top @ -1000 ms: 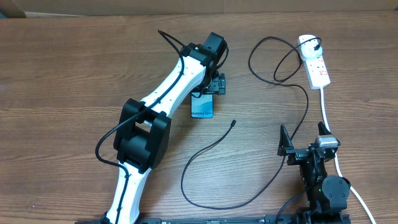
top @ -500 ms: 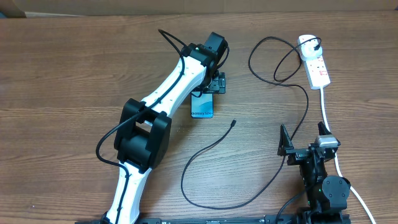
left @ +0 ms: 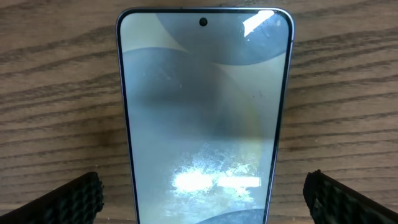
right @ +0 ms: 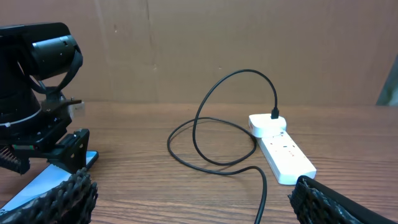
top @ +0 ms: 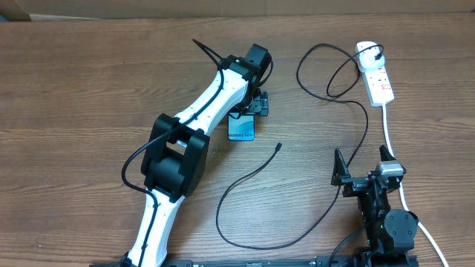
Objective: Plug charger to phone and switch on socket
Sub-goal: 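Lower the left gripper over the phone's top edge, then close the left gripper on the phone's sides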
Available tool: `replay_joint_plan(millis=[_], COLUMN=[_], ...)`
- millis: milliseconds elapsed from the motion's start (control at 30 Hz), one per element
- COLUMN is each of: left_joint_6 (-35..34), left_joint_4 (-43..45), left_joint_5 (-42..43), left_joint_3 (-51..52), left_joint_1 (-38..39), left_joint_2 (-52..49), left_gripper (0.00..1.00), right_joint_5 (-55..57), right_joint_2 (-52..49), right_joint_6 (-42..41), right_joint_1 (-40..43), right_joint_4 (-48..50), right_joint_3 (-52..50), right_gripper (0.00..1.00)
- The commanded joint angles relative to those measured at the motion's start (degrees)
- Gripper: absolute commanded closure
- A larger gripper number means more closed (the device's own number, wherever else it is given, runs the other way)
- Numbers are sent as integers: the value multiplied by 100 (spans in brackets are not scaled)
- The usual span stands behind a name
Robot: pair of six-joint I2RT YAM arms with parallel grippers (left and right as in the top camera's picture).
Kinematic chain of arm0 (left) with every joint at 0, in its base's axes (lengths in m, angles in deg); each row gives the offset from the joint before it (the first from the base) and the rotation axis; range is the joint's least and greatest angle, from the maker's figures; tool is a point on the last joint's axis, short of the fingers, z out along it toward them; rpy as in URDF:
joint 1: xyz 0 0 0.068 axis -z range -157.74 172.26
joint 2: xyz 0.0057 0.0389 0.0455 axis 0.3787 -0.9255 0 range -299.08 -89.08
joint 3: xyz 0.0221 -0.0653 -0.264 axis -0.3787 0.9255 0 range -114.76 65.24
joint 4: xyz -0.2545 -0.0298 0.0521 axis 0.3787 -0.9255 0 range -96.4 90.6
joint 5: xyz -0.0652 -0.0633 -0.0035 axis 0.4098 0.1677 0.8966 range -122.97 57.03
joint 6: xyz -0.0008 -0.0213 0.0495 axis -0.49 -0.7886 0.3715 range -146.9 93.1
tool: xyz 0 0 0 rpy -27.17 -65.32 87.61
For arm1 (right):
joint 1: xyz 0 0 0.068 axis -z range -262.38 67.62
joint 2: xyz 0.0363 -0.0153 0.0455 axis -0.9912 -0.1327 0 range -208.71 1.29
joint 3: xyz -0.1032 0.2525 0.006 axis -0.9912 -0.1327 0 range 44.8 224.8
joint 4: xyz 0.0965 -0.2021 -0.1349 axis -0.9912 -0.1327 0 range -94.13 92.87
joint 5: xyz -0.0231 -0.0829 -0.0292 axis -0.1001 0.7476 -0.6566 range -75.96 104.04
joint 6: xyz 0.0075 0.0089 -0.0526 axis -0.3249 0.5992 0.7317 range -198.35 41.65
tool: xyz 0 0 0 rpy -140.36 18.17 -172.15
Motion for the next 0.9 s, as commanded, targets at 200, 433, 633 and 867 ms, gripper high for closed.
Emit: replay_joint_plan(millis=[200,433,633,867], left_joint_6=[308,310,282,282], left_joint_4=[85,-13,-122,-146], left_joint_5=[103,157,153,138], left_joint_3=[-57,-57,-57,-57], left_joint_1=[31,24,33,9], left_joint_2=[-345,-664,-835,-841], left_gripper=[0,0,0,0], right_joint_5=[48,48,48,50], right_joint_2=[52,52,52,52], right_joint_6=[22,22,22,22], right_joint_1=[-31,-31,-31,-31], right_joint_4=[31,31,31,31], right_joint_3=[-59,-59,-59,-59], right_gripper=[0,0,0,0])
